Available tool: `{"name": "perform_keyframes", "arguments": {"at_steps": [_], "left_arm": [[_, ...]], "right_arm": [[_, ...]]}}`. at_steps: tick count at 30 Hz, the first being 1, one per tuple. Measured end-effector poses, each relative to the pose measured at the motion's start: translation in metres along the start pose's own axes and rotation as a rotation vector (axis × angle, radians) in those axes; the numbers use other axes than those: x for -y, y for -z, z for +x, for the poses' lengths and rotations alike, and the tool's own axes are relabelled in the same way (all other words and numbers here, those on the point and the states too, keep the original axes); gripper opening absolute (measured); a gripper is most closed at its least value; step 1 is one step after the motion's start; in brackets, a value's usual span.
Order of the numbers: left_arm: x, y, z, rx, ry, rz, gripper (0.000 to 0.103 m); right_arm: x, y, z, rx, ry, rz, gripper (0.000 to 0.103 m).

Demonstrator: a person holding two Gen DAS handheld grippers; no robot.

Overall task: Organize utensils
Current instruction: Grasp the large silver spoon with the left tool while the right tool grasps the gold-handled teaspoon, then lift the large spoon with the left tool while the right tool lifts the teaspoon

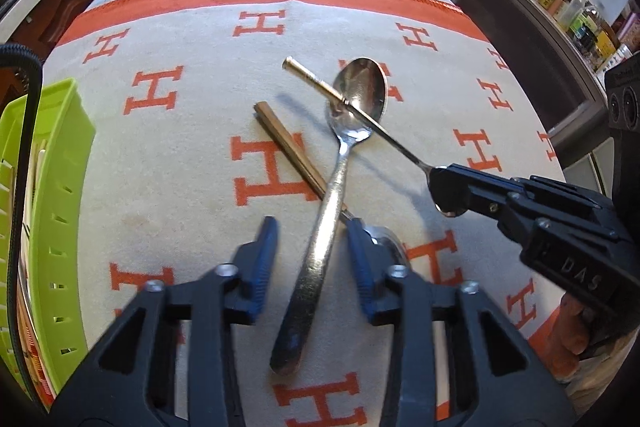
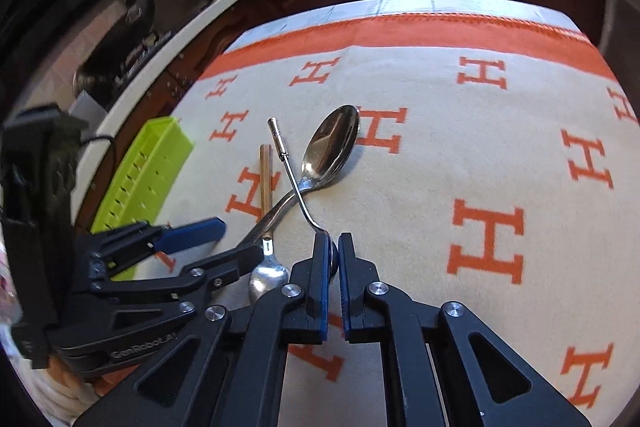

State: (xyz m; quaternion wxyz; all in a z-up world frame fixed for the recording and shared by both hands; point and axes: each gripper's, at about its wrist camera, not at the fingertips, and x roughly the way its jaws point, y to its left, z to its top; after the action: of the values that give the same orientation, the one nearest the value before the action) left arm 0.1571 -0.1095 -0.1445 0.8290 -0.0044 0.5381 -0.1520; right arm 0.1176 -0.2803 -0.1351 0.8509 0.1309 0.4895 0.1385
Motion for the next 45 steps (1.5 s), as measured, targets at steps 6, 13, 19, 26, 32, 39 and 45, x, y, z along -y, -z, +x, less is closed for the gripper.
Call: {"name": "perform_keyframes", "arguments": {"at_steps": [6, 13, 19, 26, 32, 39, 45], "left_arm": [[0.007, 0.007, -0.003, -0.008, 0.022, 0.008, 0.009], [-0.003, 0.034, -0.025, -0.003, -0.005, 0.030, 0.009], [-0.023, 0.053, -0.036, -0.021, -0.041, 0.008, 0.009], [-0.041, 0.053, -0.042, -0.035, -0.017, -0.049, 0.009], [-0.047, 0.030, -0.056, 0.010, -0.003, -0.050, 0.011], [-0.057, -0.010, -0.037, 0.024, 0.009, -0.078, 0.018], [-0.067, -0.022, -0.007, -0.002, 0.054, -0.164, 0.037]], "right_arm": [[0.018, 0.009, -0.010, 0.015, -0.048, 0.128, 0.004], [0.025, 0.026, -0.018, 0.015, -0.077, 0.175, 0.004], [0.015, 0.035, -0.025, 0.011, -0.111, 0.164, 0.004], [0.008, 0.038, -0.028, 0.000, -0.134, 0.159, 0.004], [0.010, 0.034, -0.031, 0.007, -0.146, 0.168, 0.004], [0.008, 0.028, -0.031, 0.011, -0.170, 0.164, 0.004], [0.011, 0.024, -0.027, 0.006, -0.177, 0.168, 0.004]]}}
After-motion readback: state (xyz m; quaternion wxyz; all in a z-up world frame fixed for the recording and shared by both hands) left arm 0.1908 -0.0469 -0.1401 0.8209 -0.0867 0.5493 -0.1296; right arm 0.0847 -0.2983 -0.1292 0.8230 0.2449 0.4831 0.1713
